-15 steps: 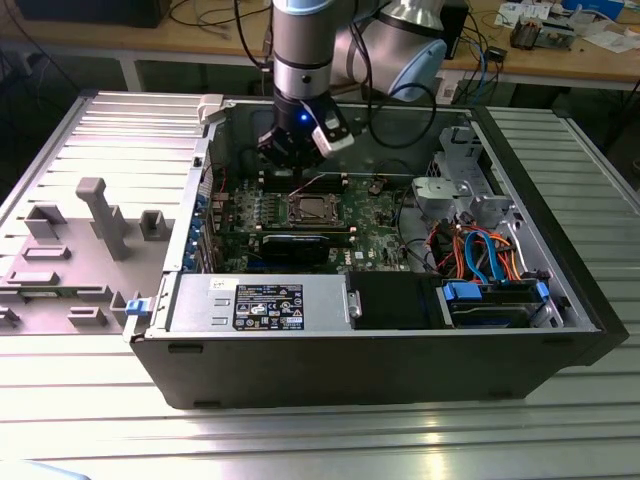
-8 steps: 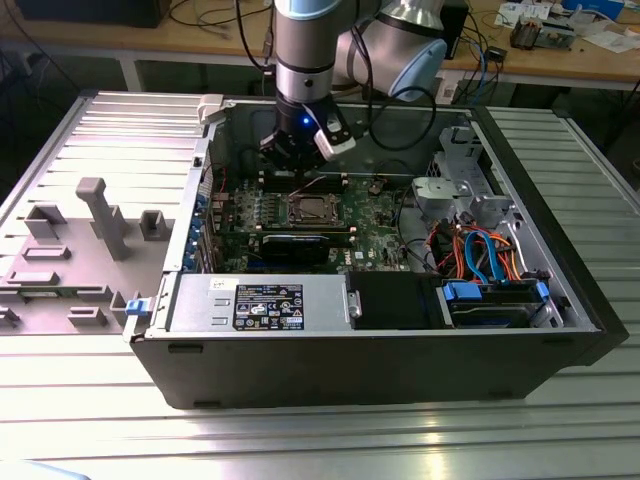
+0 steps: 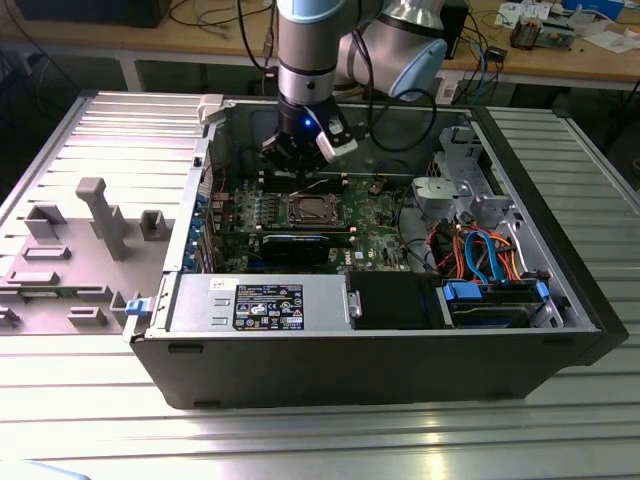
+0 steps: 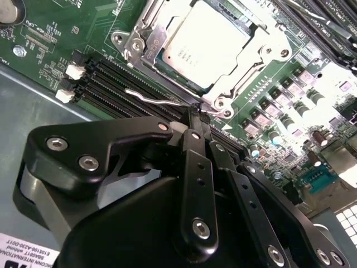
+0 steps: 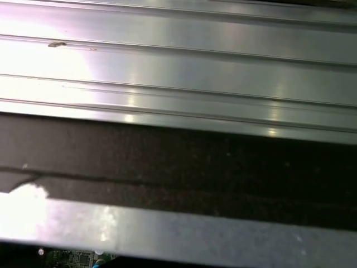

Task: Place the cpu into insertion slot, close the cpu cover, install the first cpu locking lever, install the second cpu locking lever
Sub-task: 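Install the first cpu locking lever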

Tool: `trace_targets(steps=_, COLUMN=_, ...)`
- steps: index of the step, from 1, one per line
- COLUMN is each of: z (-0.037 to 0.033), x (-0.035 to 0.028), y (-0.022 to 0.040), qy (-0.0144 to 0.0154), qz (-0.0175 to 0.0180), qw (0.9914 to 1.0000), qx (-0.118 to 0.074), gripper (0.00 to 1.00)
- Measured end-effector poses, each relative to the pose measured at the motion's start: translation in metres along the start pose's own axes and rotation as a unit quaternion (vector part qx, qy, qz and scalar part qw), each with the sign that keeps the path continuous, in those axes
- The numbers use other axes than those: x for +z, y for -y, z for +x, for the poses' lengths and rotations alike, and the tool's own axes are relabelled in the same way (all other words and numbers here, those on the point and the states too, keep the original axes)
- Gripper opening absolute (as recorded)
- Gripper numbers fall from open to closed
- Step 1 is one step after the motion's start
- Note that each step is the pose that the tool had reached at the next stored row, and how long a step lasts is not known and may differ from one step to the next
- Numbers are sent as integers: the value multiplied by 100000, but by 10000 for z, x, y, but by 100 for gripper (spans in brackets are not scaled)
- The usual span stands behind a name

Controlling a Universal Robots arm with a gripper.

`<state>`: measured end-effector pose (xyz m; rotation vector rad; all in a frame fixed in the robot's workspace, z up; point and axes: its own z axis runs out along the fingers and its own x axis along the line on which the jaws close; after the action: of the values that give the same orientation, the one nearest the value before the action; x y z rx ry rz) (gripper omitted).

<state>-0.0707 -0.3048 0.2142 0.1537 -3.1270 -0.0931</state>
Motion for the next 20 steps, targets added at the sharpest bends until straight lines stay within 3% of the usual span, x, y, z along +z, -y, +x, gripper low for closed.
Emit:
trace_targets(steps=10, z=-73, x=29, y=8, qy=0, qz=-1, qw=100000, qx=2, gripper=11)
trace_targets(steps=20, z=-192, x=80, y=18, qy=-13, qz=0, qw=100000, qx=-1, gripper=11)
